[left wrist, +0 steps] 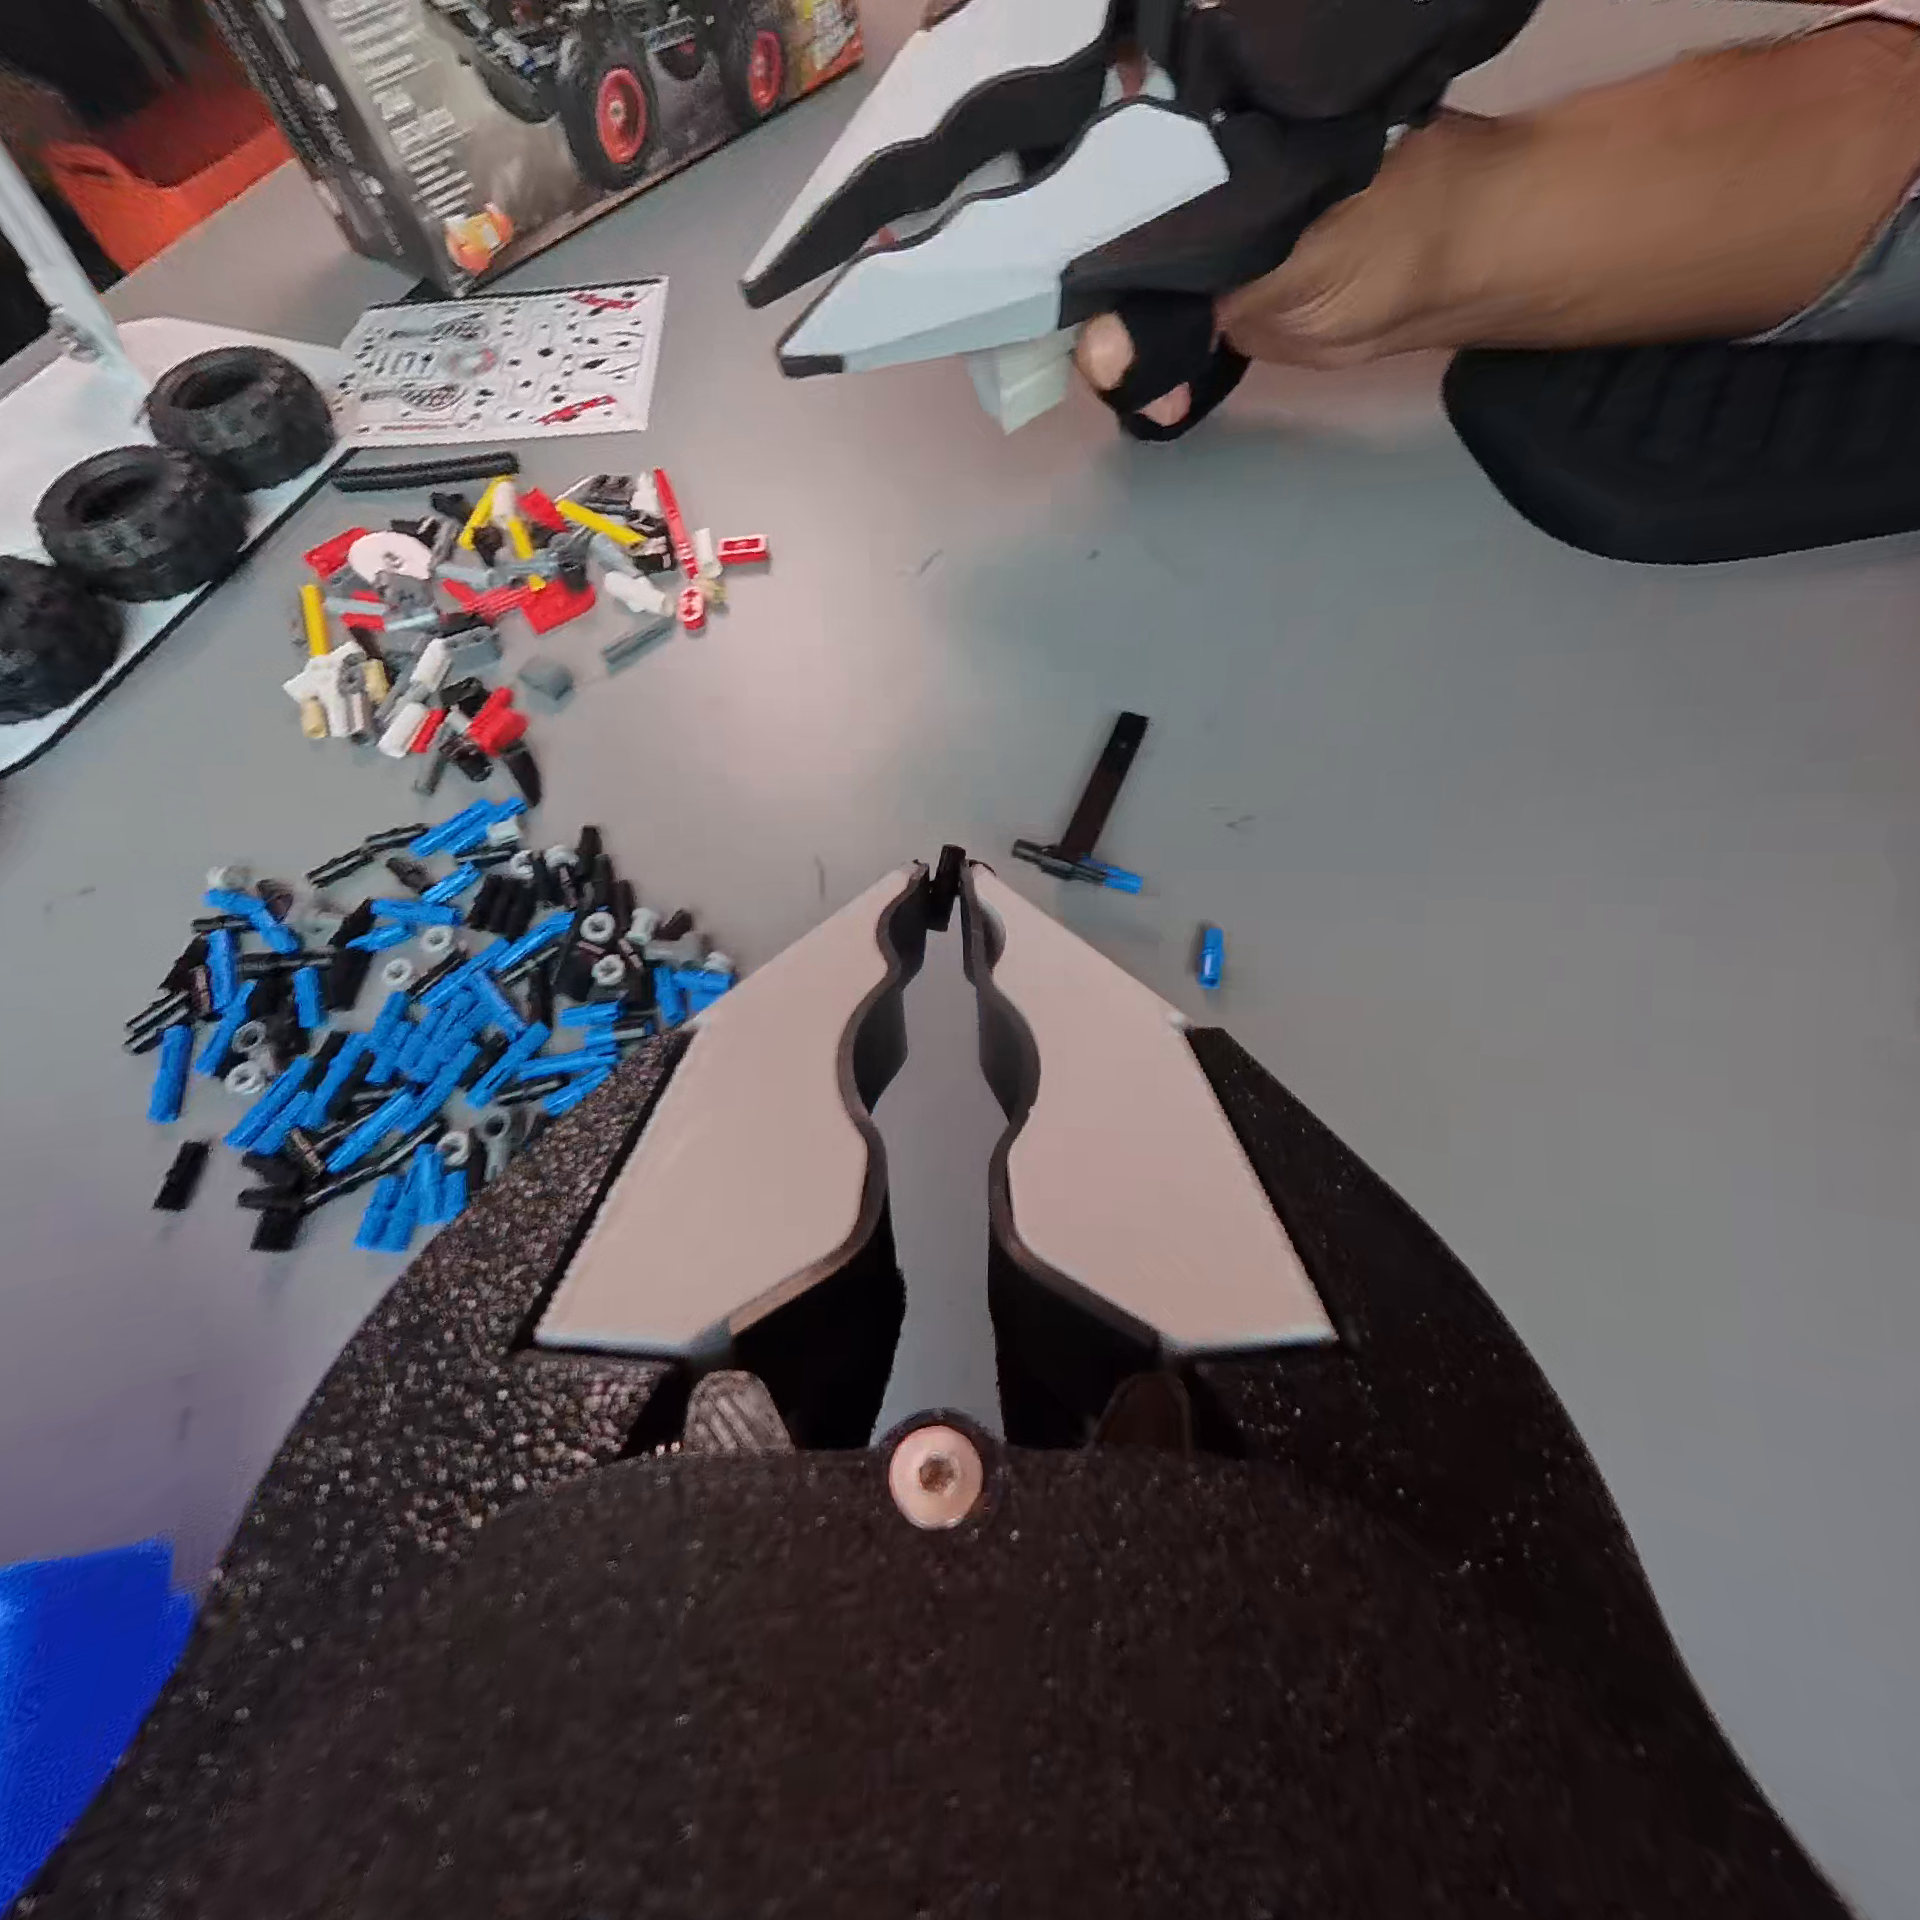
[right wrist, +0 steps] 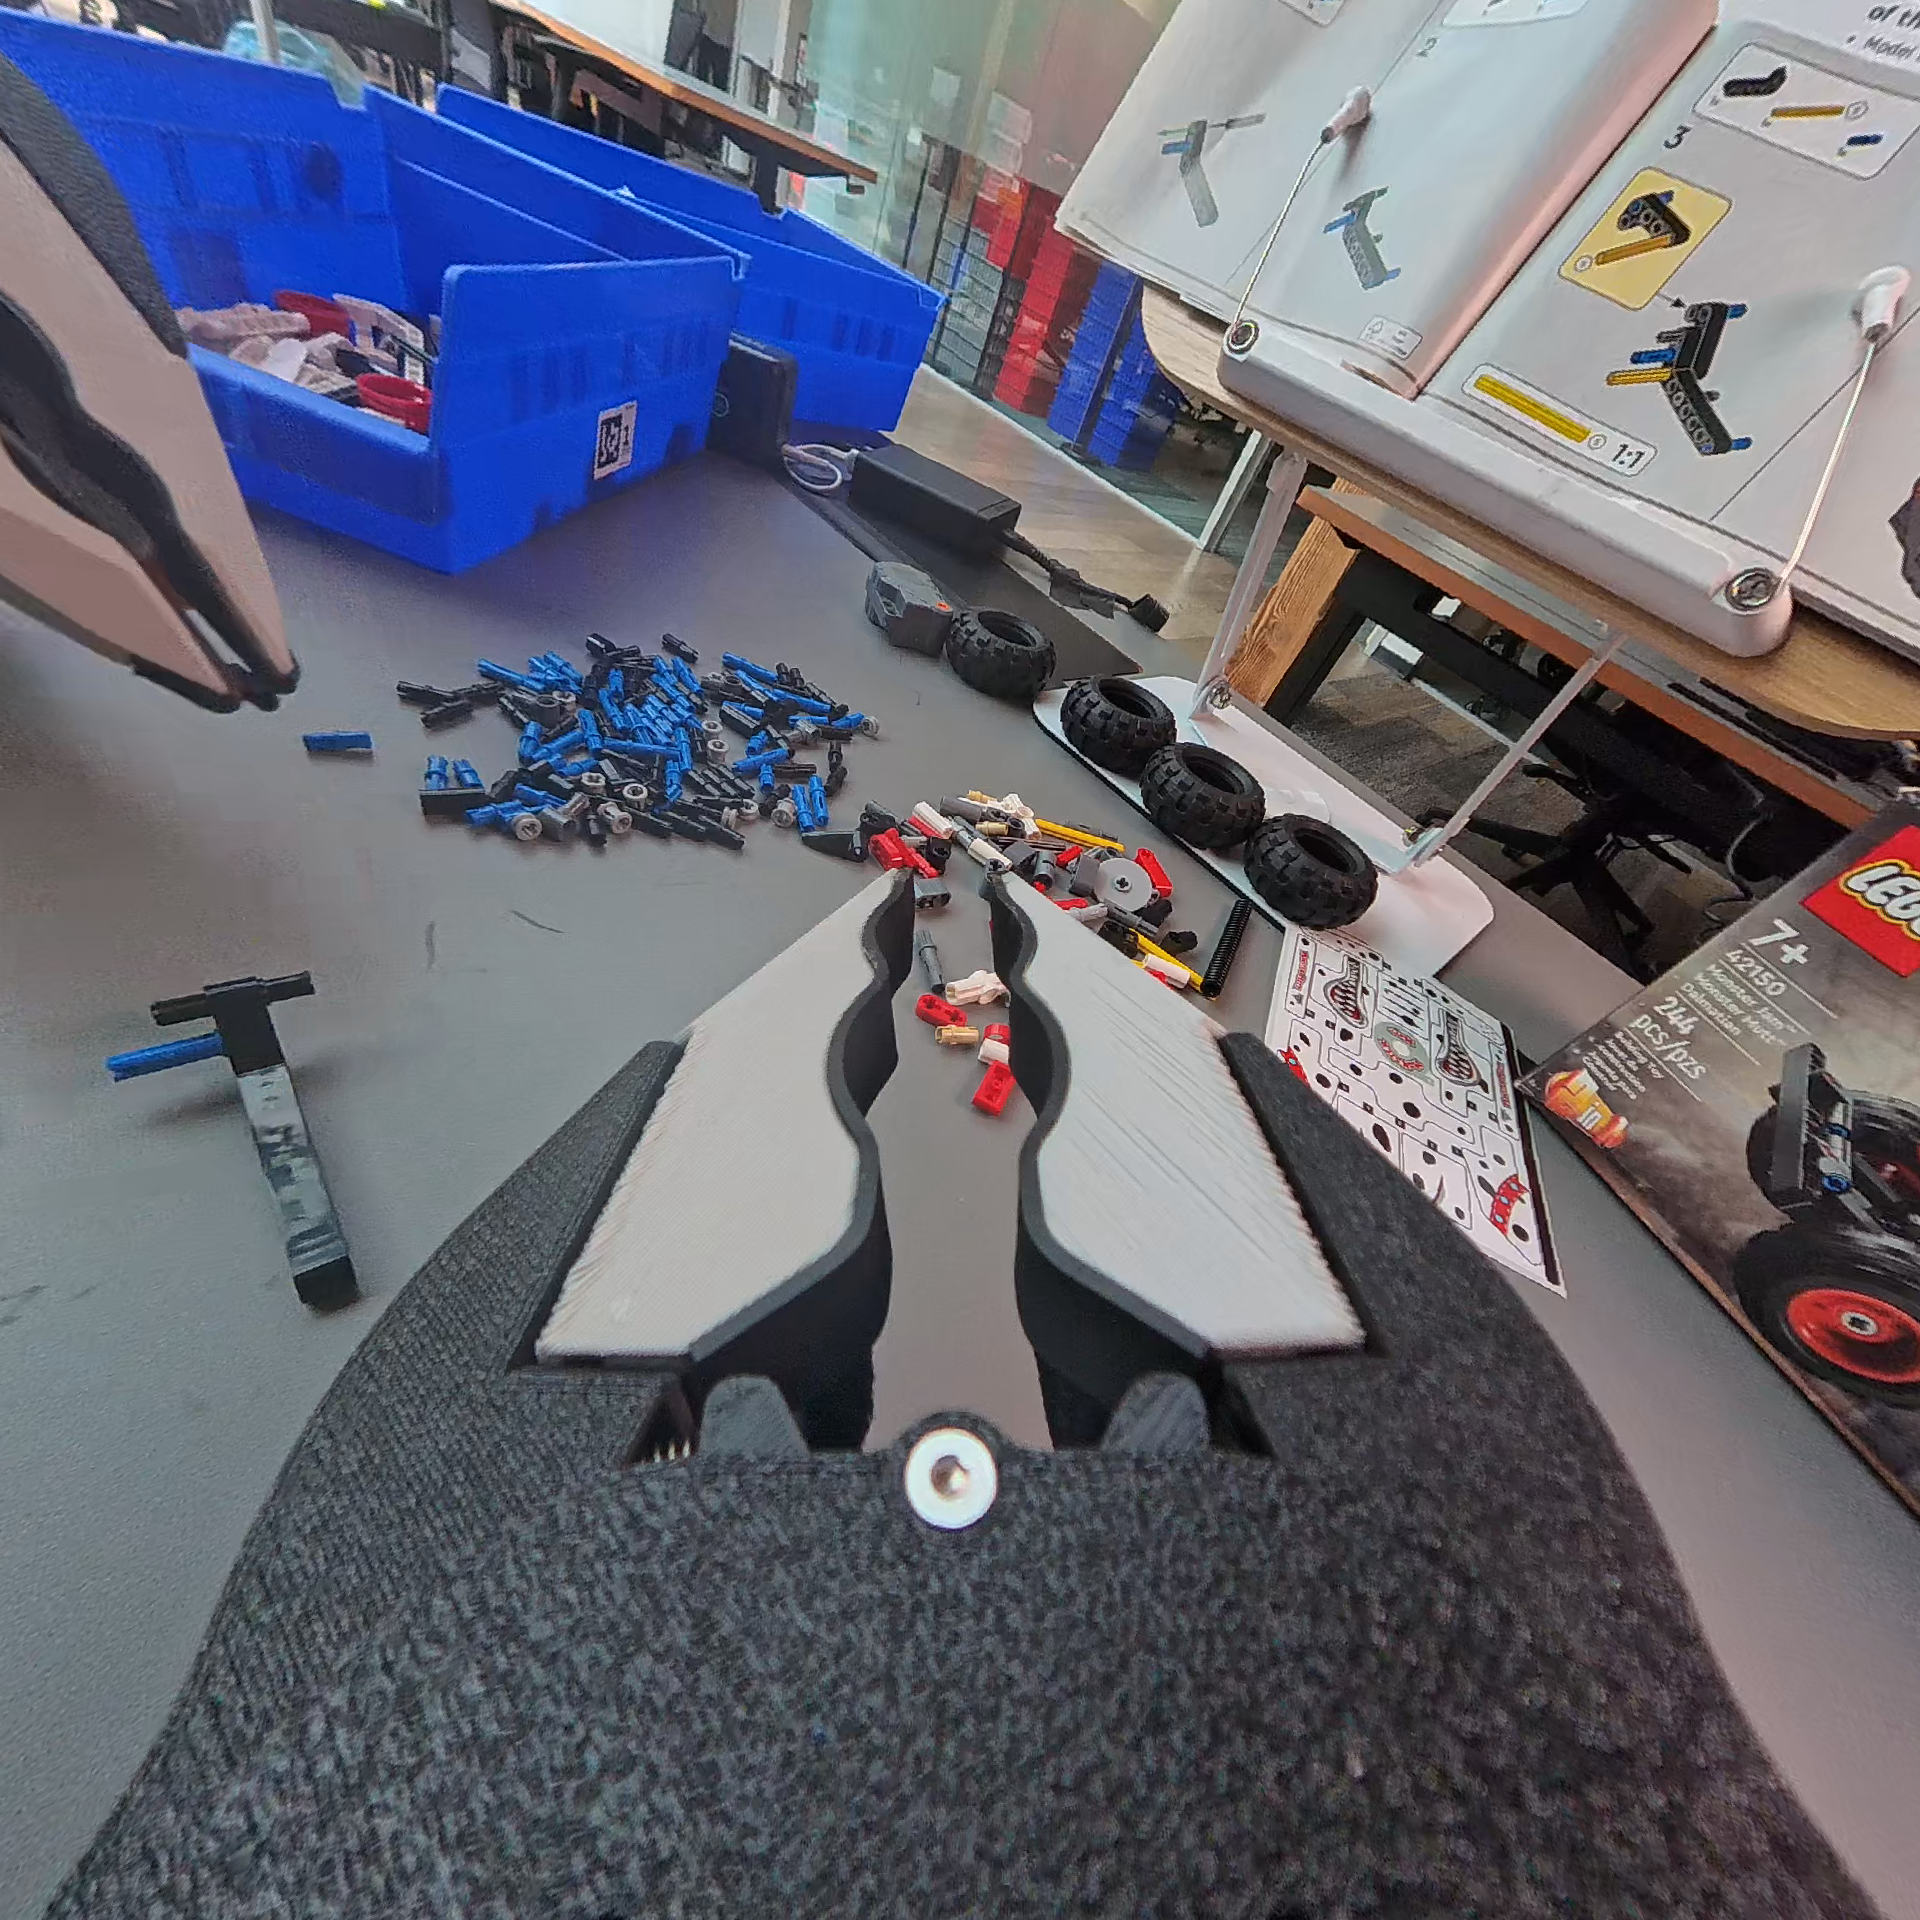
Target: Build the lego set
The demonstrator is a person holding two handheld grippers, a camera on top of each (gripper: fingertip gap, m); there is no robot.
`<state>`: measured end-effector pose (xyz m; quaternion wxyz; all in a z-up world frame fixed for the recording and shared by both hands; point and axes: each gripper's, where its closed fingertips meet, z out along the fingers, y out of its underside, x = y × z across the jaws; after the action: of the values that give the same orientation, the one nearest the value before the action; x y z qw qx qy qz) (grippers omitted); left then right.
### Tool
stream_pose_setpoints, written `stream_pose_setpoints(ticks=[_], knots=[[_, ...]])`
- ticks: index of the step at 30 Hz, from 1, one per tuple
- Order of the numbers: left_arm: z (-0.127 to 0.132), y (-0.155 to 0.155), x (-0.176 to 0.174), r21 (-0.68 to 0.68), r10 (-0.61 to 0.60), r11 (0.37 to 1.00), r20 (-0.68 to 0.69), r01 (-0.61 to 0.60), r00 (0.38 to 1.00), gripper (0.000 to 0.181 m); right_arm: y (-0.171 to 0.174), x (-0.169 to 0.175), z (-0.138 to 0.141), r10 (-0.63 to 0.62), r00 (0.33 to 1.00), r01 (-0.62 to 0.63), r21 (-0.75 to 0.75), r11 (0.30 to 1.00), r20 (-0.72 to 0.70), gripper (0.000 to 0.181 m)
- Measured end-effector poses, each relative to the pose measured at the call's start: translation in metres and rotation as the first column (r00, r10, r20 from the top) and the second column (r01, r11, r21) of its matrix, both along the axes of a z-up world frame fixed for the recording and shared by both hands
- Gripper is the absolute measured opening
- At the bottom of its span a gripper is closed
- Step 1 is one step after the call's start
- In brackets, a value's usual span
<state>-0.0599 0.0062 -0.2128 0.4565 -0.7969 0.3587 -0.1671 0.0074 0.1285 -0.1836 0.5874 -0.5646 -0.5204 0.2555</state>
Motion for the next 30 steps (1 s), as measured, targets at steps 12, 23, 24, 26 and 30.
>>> stream_pose_setpoints(ticks=[12,23,24,26,30], knots=[[-0.039,-0.026,0.054,-0.081,-0.162,0.984,-0.08,0.156,0.983,0.006,0.001,0.0,0.0,-0.011,1.0,0.011,0.011,1.0,0.005,0.014],[-0.043,-0.016,0.025,-0.127,0.003,0.992,-0.07,-0.012,0.998,0.006,-0.002,0.0,0.006,0.006,0.999,-0.01,-0.087,0.996,-0.036,0.015],[-0.044,-0.015,0.023,-0.131,0.01,0.991,-0.07,-0.019,0.997,0.006,-0.001,0.001,0.006,0.003,0.999,-0.008,-0.101,0.995,-0.041,0.016],[-0.045,-0.016,0.021,-0.143,0.012,0.99,-0.067,-0.021,0.998,0.006,0.003,0.004,0.007,-0.013,0.999,0.007,-0.128,0.992,-0.051,0.019],[-0.047,-0.017,0.02,-0.171,0.006,0.985,-0.06,-0.016,0.998,0.007,0.014,0.014,0.008,-0.068,0.994,0.052,-0.182,0.982,-0.084,0.021]])
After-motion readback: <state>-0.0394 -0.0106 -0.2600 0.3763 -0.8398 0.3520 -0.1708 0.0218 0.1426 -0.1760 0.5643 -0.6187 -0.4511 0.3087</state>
